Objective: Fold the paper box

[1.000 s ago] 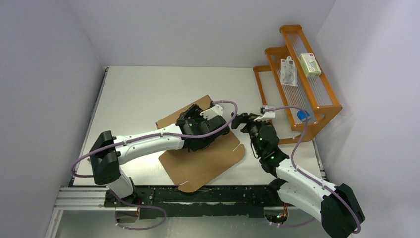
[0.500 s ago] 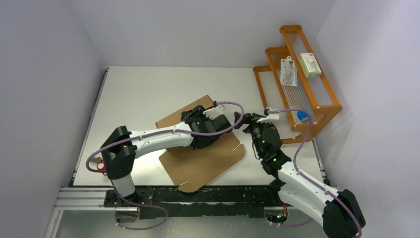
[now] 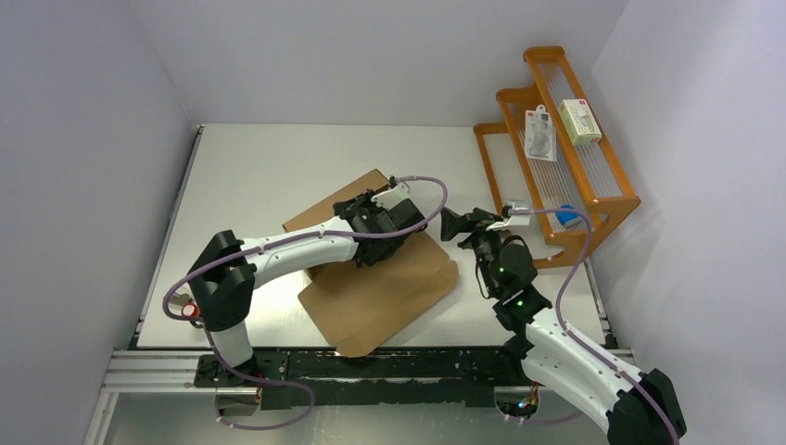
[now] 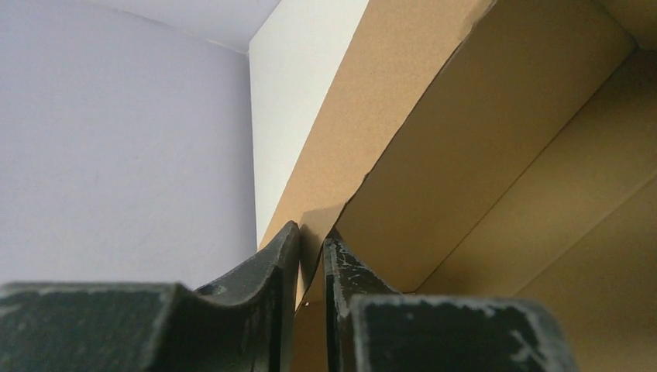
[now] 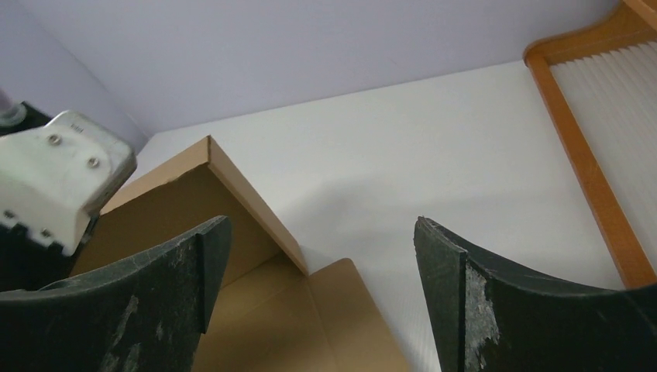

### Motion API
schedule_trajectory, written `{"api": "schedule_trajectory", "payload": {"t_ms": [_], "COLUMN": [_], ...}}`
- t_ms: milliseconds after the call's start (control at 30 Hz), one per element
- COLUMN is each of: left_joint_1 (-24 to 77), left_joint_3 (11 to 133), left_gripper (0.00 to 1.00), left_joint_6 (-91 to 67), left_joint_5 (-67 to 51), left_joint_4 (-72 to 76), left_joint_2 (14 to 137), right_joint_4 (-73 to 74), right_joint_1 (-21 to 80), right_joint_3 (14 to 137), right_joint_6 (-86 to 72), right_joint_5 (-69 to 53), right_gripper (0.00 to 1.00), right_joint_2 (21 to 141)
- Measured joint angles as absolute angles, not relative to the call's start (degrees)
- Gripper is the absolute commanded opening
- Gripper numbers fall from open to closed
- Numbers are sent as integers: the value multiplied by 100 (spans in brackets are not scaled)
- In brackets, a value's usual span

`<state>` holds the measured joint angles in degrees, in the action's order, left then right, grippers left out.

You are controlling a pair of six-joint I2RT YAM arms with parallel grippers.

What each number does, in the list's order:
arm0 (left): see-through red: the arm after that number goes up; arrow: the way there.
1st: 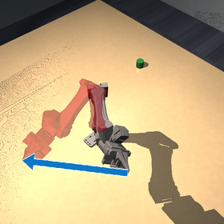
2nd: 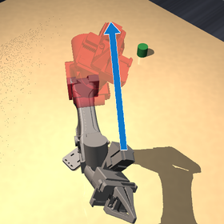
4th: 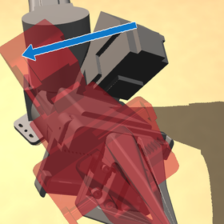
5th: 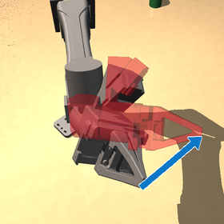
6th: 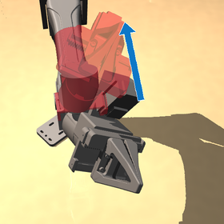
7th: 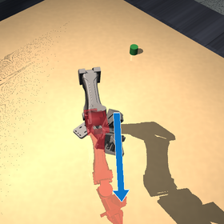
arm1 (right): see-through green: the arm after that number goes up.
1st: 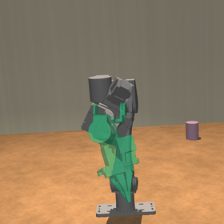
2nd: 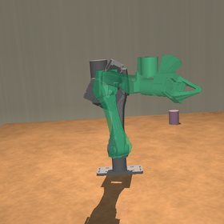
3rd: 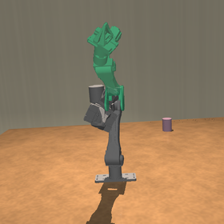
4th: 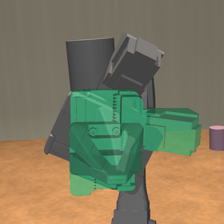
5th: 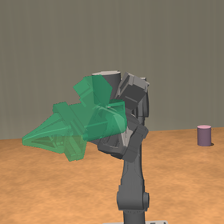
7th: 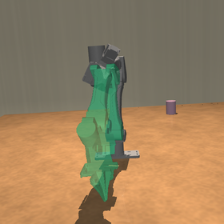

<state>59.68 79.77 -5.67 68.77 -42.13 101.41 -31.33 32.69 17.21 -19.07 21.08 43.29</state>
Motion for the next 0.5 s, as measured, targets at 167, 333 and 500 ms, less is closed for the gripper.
{"api": "schedule_trajectory", "payload": {"t_ms": [167,333,500], "left_joint_1": [5601,4877,4034], "left_joint_3": [8077,8128,8184], "left_gripper": [15,12,9], "left_joint_6": [-554,-582,-720], "left_joint_5": [6543,5787,4753], "left_joint_4": [-4230,-4200,-4165], "left_joint_2": [10005,9719,9548], "right_joint_4": [-2788,-2338,-2047], "right_joint_1": [3269,3269,3267], "right_joint_3": [1859,2307,2707], "right_joint_6": [-1900,-1798,-1640], "right_joint_5": [1743,1382,1146], "right_gripper": [91,91,91], "right_joint_2": [4082,3758,3511]}}
